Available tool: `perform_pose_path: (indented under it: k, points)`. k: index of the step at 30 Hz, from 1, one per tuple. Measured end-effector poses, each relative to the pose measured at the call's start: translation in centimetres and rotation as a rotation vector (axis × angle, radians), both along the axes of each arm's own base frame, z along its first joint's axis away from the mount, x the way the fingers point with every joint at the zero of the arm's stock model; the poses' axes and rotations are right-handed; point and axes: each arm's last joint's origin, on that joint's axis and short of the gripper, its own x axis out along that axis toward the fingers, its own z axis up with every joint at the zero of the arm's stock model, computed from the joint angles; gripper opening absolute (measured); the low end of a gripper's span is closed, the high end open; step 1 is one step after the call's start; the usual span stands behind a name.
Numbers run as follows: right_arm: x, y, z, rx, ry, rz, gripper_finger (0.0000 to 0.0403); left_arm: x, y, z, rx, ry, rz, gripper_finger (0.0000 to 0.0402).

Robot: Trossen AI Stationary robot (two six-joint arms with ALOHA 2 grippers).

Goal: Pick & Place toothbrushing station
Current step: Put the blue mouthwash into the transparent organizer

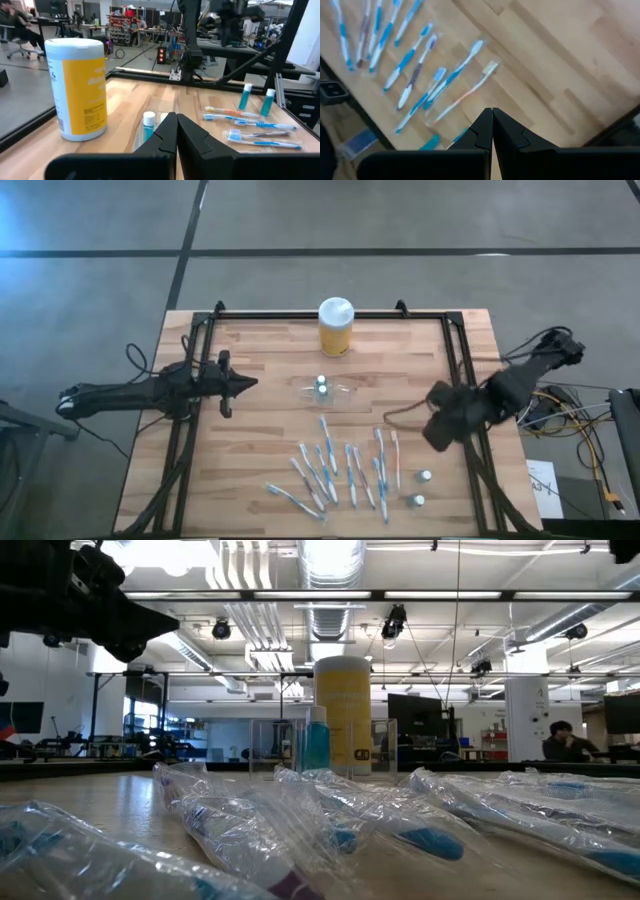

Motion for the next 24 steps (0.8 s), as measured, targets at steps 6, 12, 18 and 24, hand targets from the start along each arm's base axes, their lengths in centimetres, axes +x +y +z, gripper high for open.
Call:
perform_pose_path:
  k: [6, 12, 18, 24]
  points:
    - [1.0, 4.7, -2.4, 0.040, 0.024, -0.042, 0.0053, 0.0, -0.1, 0.8, 0.005, -0.010, -0.033, 0.0009]
    - [1.7, 7.4, -4.4, 0.026, 0.086, -0.152, 0.0135, -0.1, -0.2, 0.6, -0.003, 0.036, -0.059, 0.0012]
    - [2.7, 8.4, -5.5, 0.035, 0.143, -0.222, 0.0206, -0.1, -0.2, 0.2, -0.006, 0.056, -0.059, 0.0005]
    - [3.2, 9.3, -6.7, 0.069, 0.232, -0.302, 0.0230, -0.1, -0.2, 0.2, -0.006, 0.060, -0.058, 0.0013]
